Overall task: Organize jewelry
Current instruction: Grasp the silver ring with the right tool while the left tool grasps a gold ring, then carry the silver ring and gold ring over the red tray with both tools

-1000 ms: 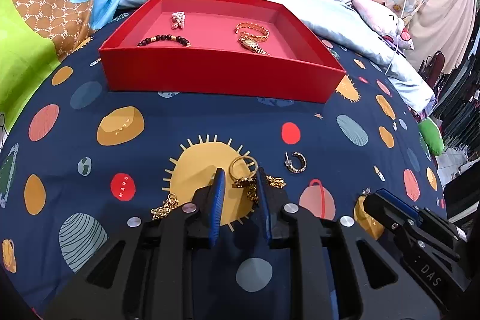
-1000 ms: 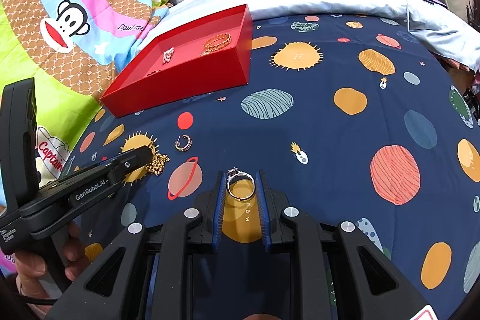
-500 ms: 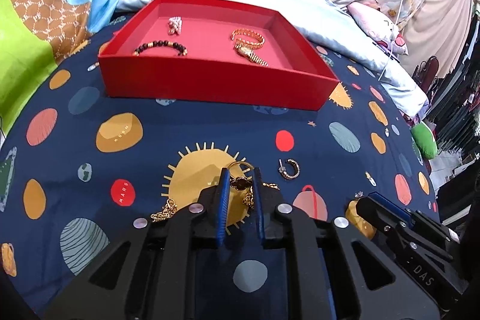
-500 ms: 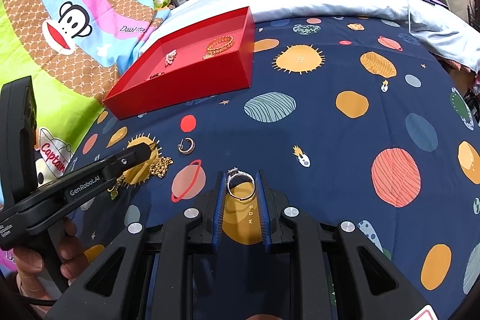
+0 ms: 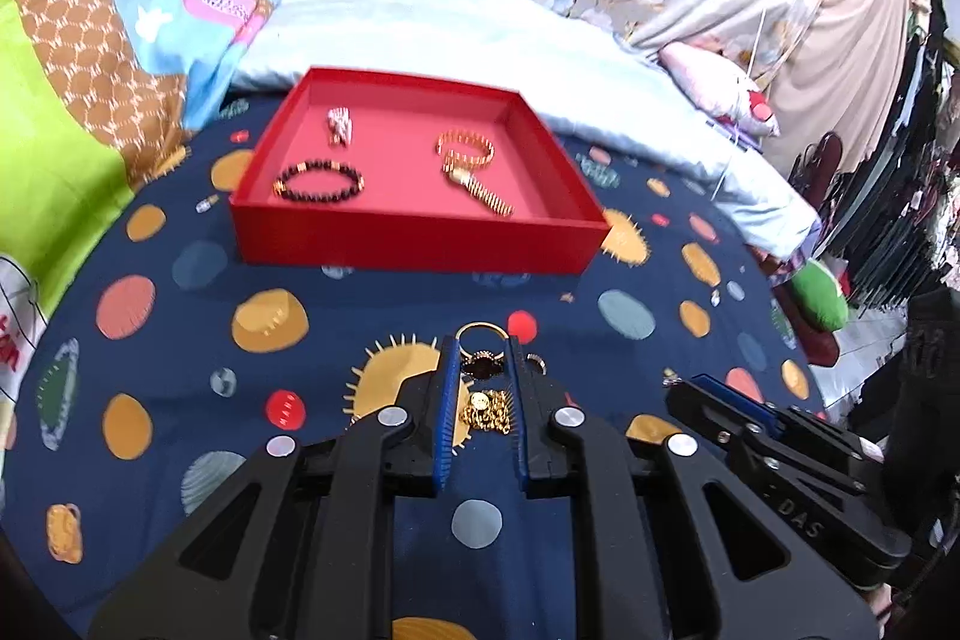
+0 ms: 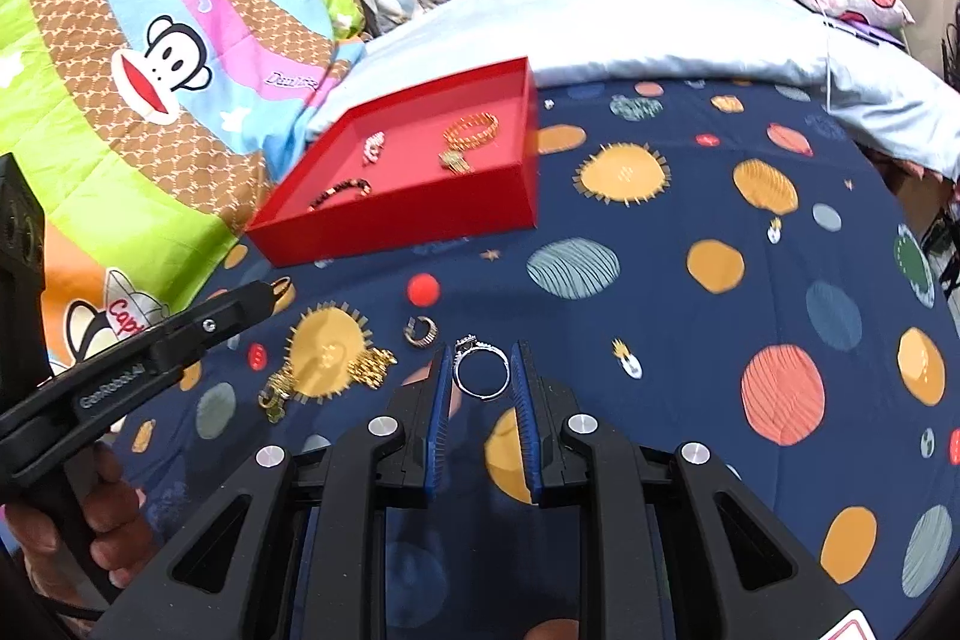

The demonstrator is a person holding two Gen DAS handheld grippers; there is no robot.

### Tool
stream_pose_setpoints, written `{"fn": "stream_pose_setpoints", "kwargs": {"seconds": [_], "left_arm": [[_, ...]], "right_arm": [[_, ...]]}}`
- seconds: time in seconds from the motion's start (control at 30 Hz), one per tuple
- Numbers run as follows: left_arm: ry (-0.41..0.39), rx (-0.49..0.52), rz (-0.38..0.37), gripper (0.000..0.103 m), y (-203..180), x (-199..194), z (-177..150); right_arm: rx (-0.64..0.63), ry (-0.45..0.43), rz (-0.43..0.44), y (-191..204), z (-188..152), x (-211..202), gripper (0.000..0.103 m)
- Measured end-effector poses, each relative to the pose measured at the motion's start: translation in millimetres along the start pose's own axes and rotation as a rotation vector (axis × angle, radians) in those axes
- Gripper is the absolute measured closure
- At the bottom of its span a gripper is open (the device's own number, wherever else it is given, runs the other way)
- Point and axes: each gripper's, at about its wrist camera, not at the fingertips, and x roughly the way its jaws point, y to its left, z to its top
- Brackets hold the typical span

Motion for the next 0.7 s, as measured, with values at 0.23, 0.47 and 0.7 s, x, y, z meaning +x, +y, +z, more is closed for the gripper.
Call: {"fn": "stream_pose_setpoints", "kwargs": {"seconds": [0.23,0.47,0.7], "left_arm": [[-0.059,0.005,-0.01,0.089,6,-23,15],[-0.098,0.007,-0.01,0.089,15,-32,29],[-0.126,0.027,0.031,0.089,27,-23,54]], "right_arm": [[-0.032,-0.03,0.027,15,17,-5,0.084],[-0.078,-0.054,0.033,29,38,-2,0.084],[-0.105,-0.058,0.058,36,68,20,0.084]]}}
